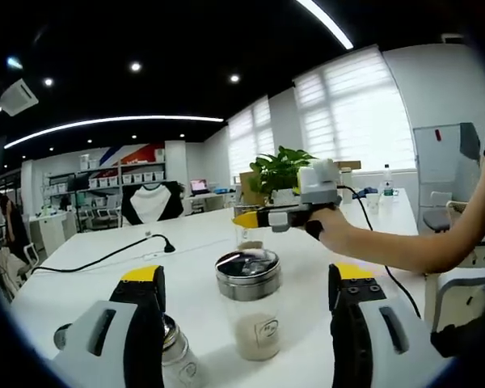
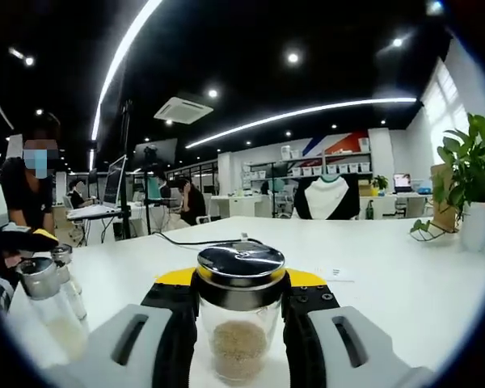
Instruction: Rotate the seasoning bottle until the label or dispensing opening points toward the visible target arrow and the bottle remains upright within the marked orientation range
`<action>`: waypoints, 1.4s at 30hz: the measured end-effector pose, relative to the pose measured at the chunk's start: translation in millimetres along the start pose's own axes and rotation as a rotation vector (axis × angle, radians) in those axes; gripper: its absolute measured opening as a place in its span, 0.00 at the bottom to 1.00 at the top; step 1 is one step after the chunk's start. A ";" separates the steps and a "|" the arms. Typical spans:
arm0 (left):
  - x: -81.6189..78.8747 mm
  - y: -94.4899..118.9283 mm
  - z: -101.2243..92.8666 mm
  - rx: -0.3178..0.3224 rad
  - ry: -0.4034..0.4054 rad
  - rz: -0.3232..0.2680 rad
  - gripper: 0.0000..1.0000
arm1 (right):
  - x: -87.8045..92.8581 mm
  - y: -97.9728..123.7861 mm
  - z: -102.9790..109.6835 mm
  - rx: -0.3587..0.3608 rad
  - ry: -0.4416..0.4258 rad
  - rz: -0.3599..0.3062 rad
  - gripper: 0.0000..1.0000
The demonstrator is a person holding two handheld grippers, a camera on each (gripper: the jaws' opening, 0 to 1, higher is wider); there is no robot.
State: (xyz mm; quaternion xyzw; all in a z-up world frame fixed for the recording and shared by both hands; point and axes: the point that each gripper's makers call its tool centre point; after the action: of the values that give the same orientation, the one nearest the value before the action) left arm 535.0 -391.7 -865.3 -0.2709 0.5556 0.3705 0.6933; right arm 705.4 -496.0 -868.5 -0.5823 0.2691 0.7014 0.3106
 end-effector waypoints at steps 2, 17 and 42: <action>-2.4 -0.1 -3.3 0.008 -0.011 -0.005 0.86 | 0.0 7.2 3.0 -0.005 0.000 0.000 0.37; -6.3 -3.5 -23.0 0.066 -0.022 -0.011 0.86 | -6.5 45.3 31.9 -0.038 0.019 -0.020 0.37; -17.3 -9.6 -43.6 0.123 -0.033 -0.049 0.83 | -2.9 81.7 60.1 -0.075 0.012 -0.033 0.37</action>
State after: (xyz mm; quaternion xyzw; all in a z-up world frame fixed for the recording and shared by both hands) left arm 516.2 -435.3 -859.2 -0.2349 0.5591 0.3231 0.7265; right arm 605.5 -506.1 -853.7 -0.6021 0.2348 0.7023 0.2985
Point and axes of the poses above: the point that each gripper's makers call its tool centre point, and the gripper's own axes: y roughly backward along the fingers, z roughly to its left, x roughly out of its underside, and after that the axes turned 8 degrees about -y, right-handed
